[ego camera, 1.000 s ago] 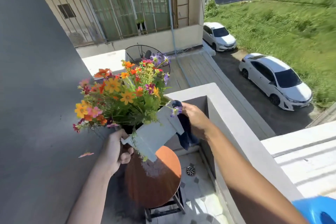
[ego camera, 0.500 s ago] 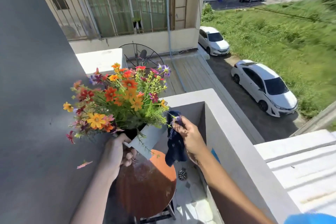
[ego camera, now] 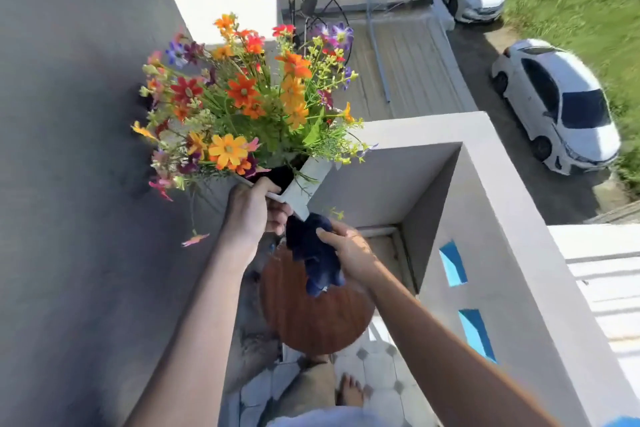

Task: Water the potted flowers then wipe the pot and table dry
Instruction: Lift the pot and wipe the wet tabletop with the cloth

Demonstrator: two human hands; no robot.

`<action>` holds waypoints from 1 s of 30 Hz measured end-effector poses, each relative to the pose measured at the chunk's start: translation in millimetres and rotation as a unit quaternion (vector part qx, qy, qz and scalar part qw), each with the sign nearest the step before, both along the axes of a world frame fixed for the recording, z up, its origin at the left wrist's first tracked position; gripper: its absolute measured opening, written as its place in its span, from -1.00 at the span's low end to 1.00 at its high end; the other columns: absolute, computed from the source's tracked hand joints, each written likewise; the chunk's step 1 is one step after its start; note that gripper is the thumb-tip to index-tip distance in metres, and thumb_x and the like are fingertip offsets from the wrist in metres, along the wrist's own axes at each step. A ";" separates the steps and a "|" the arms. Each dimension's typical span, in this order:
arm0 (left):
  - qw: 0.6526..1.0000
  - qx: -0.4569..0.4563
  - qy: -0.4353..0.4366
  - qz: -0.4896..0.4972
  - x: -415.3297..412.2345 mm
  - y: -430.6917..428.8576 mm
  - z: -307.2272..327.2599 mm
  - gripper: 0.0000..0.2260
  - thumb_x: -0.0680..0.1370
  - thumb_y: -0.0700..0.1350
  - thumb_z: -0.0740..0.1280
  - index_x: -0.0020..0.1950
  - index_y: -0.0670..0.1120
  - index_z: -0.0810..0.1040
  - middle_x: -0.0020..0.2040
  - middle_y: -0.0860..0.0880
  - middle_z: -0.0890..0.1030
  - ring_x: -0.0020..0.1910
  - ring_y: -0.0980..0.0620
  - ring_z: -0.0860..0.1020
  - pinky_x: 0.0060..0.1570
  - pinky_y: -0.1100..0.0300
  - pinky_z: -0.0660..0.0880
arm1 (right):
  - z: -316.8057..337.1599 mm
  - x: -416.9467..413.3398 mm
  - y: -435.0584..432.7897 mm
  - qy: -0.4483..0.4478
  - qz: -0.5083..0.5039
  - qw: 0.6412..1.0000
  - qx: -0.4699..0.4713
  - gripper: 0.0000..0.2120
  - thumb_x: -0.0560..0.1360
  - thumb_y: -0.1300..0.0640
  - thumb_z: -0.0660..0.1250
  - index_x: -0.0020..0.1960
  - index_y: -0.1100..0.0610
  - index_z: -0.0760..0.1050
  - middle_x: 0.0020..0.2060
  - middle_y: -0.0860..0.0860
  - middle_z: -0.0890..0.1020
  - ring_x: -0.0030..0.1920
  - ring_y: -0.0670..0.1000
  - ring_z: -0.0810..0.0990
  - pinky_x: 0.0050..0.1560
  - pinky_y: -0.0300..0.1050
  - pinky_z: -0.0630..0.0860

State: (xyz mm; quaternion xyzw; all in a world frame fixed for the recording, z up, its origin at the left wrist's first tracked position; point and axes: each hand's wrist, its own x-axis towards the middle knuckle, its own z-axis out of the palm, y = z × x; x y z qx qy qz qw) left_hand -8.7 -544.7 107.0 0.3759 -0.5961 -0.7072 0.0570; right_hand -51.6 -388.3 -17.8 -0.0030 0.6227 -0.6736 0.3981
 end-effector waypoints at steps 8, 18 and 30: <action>1.000 0.010 -0.017 -0.002 0.4 -16.0 -29.4 -0.80 0.52 -0.21 0.18 -0.22 -0.29 0.51 -0.50 -0.16 0.54 -0.60 -0.01 0.40 -0.56 0.23 0.31 | -93.2 18.0 -45.4 0.226 0.096 0.913 0.326 -0.58 0.56 -0.06 0.23 0.40 -0.03 0.40 0.28 0.10 0.55 0.30 0.15 0.49 0.28 0.07 0.47; 0.997 0.012 -0.072 0.036 14.0 -26.6 -73.5 -0.76 0.51 -0.19 0.17 -0.30 -0.23 0.51 -0.52 -0.12 0.55 -0.60 0.01 0.41 -0.56 0.23 0.33 | -206.8 96.9 -54.1 0.518 0.380 0.693 0.329 -0.42 0.64 -0.21 0.09 0.60 -0.07 0.06 0.62 0.10 -0.08 0.60 0.19 -0.19 0.56 0.27 -0.05; 0.996 0.030 -0.081 0.030 17.6 -30.4 -86.7 -0.73 0.49 -0.17 0.18 -0.35 -0.21 0.54 -0.50 -0.13 0.56 -0.59 0.02 0.43 -0.55 0.22 0.39 | -224.1 2.2 13.8 0.452 0.172 0.734 0.476 -0.55 0.64 -0.05 0.15 0.51 0.01 0.31 0.58 0.13 0.15 0.56 0.23 0.08 0.51 0.23 0.15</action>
